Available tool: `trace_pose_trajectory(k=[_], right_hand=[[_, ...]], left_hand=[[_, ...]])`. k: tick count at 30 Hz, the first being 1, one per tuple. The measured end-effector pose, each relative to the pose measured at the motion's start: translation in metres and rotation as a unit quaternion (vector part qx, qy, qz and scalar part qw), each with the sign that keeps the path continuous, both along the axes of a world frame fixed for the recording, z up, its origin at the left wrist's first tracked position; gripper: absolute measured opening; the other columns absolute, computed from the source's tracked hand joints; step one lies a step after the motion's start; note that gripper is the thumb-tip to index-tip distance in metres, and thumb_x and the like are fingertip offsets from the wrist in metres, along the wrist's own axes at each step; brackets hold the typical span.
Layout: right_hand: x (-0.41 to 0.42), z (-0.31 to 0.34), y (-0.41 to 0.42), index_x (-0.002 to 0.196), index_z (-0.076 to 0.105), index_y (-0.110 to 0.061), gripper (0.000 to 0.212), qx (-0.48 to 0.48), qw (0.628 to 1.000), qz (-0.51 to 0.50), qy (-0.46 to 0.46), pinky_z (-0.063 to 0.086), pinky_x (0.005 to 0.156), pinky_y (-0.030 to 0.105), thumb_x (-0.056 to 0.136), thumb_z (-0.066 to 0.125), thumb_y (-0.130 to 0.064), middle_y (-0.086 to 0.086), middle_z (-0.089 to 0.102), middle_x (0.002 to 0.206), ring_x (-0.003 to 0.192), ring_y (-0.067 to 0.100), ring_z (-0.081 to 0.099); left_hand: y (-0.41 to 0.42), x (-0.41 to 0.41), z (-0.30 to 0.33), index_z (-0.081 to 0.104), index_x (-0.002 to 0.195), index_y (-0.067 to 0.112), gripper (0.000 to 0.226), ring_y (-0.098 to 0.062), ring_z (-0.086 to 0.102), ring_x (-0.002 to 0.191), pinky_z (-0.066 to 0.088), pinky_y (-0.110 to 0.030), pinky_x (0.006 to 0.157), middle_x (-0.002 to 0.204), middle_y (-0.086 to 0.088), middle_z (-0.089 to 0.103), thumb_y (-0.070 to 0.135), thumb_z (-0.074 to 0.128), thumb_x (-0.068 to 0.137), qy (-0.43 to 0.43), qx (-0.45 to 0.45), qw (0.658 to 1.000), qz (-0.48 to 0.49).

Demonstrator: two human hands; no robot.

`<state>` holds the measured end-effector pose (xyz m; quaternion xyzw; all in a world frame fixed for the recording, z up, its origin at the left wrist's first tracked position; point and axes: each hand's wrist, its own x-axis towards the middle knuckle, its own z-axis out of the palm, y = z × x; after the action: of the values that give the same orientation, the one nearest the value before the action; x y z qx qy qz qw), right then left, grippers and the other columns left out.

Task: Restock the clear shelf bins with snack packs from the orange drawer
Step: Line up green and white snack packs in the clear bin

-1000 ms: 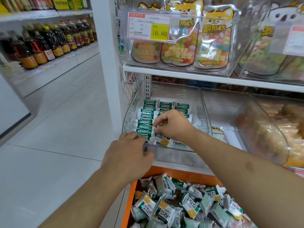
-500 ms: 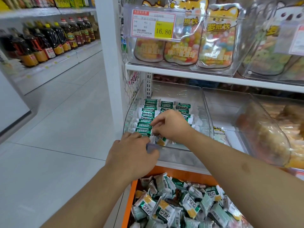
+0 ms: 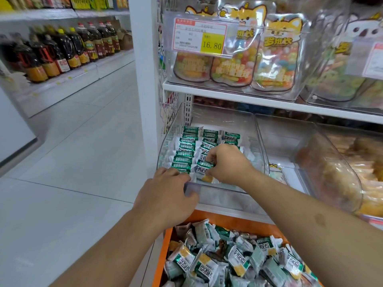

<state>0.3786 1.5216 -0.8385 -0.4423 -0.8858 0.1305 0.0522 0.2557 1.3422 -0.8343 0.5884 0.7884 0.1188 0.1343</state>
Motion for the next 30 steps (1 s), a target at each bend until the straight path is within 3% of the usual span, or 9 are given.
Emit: trace_pose_trajectory(k=[3, 8, 11, 15, 18, 21, 24, 27, 30], right_hand=[[-0.002, -0.003, 0.001, 0.105, 0.076, -0.026, 0.031, 0.005, 1.0, -0.001, 0.013, 0.063, 0.081, 0.04, 0.078, 0.089, -0.017, -0.006, 0.067, 0.103, 0.093, 0.018, 0.066], [-0.005, -0.006, 0.0, 0.099, 0.062, -0.026, 0.035, 0.015, 1.0, -0.001, -0.003, 0.06, 0.076, 0.04, 0.076, 0.085, -0.015, -0.004, 0.058, 0.1, 0.091, 0.02, 0.06], [-0.007, 0.0, -0.002, 0.109, 0.063, -0.026, 0.042, -0.017, 0.997, 0.032, 0.07, 0.054, 0.078, 0.036, 0.076, 0.088, -0.022, -0.004, 0.056, 0.101, 0.094, 0.017, 0.055], [-0.012, 0.001, -0.006, 0.121, 0.073, -0.026, 0.032, -0.043, 0.988, 0.056, 0.137, 0.054, 0.087, 0.031, 0.091, 0.081, -0.034, -0.008, 0.067, 0.098, 0.095, 0.012, 0.063], [-0.017, -0.002, -0.008, 0.112, 0.079, -0.026, 0.024, -0.055, 0.987, 0.035, 0.147, 0.056, 0.087, 0.028, 0.089, 0.083, -0.033, -0.011, 0.072, 0.097, 0.095, 0.008, 0.066], [-0.022, -0.002, -0.01, 0.108, 0.08, -0.025, 0.022, -0.089, 0.984, 0.021, 0.151, 0.054, 0.072, 0.018, 0.087, 0.086, -0.029, -0.009, 0.073, 0.097, 0.091, 0.007, 0.068], [-0.02, 0.003, -0.01, 0.109, 0.08, -0.026, 0.022, -0.086, 0.986, 0.03, 0.143, 0.046, 0.069, 0.01, 0.088, 0.084, -0.023, -0.01, 0.072, 0.1, 0.093, 0.005, 0.066], [-0.009, 0.007, -0.005, 0.104, 0.074, -0.023, 0.027, -0.047, 0.992, 0.023, 0.116, 0.055, 0.076, 0.023, 0.082, 0.076, -0.007, -0.007, 0.068, 0.1, 0.098, 0.013, 0.065], [0.0, 0.008, 0.0, 0.101, 0.069, -0.023, 0.031, 0.024, 1.0, 0.011, -0.005, 0.054, 0.087, 0.037, 0.076, 0.086, -0.029, 0.0, 0.058, 0.106, 0.107, 0.02, 0.053]], left_hand=[[0.0, 0.001, -0.001, 0.052, 0.144, 0.037, 0.048, -0.013, 0.036, 0.134, 0.045, -0.042, 0.106, 0.142, 0.014, 0.051, 0.052, 0.039, 0.1, 0.009, 0.002, 1.0, 0.003], [0.002, 0.005, -0.001, 0.056, 0.137, 0.036, 0.049, -0.015, 0.039, 0.13, 0.044, -0.044, 0.106, 0.138, 0.011, 0.054, 0.055, 0.034, 0.098, 0.027, 0.0, 0.999, 0.021], [0.002, 0.003, -0.003, 0.053, 0.142, 0.038, 0.05, -0.015, 0.038, 0.133, 0.043, -0.043, 0.108, 0.141, 0.012, 0.053, 0.055, 0.036, 0.098, 0.012, 0.001, 1.0, 0.016], [-0.001, -0.001, -0.003, 0.05, 0.147, 0.042, 0.051, -0.012, 0.036, 0.137, 0.04, -0.042, 0.112, 0.147, 0.019, 0.049, 0.055, 0.04, 0.098, -0.007, 0.025, 1.0, -0.004], [-0.001, 0.0, 0.001, 0.063, 0.128, 0.039, 0.042, -0.011, 0.045, 0.127, 0.042, -0.038, 0.103, 0.131, 0.02, 0.059, 0.054, 0.037, 0.099, 0.006, 0.023, 1.0, 0.0], [0.001, 0.002, 0.003, 0.062, 0.096, 0.034, 0.037, -0.012, 0.05, 0.109, 0.044, -0.037, 0.09, 0.105, 0.016, 0.06, 0.055, 0.033, 0.099, 0.024, 0.016, 0.999, 0.024], [0.003, 0.003, 0.001, 0.059, 0.09, 0.032, 0.036, -0.013, 0.047, 0.105, 0.044, -0.038, 0.088, 0.102, 0.013, 0.058, 0.054, 0.031, 0.098, 0.02, 0.015, 0.999, 0.035], [0.003, 0.003, -0.001, 0.062, 0.097, 0.033, 0.036, -0.013, 0.046, 0.111, 0.044, -0.037, 0.088, 0.109, 0.013, 0.059, 0.053, 0.034, 0.1, 0.006, 0.017, 0.999, 0.032], [0.001, 0.002, -0.003, 0.064, 0.111, 0.035, 0.037, -0.011, 0.044, 0.116, 0.045, -0.037, 0.093, 0.119, 0.015, 0.059, 0.055, 0.035, 0.101, -0.002, 0.022, 0.999, 0.028]])
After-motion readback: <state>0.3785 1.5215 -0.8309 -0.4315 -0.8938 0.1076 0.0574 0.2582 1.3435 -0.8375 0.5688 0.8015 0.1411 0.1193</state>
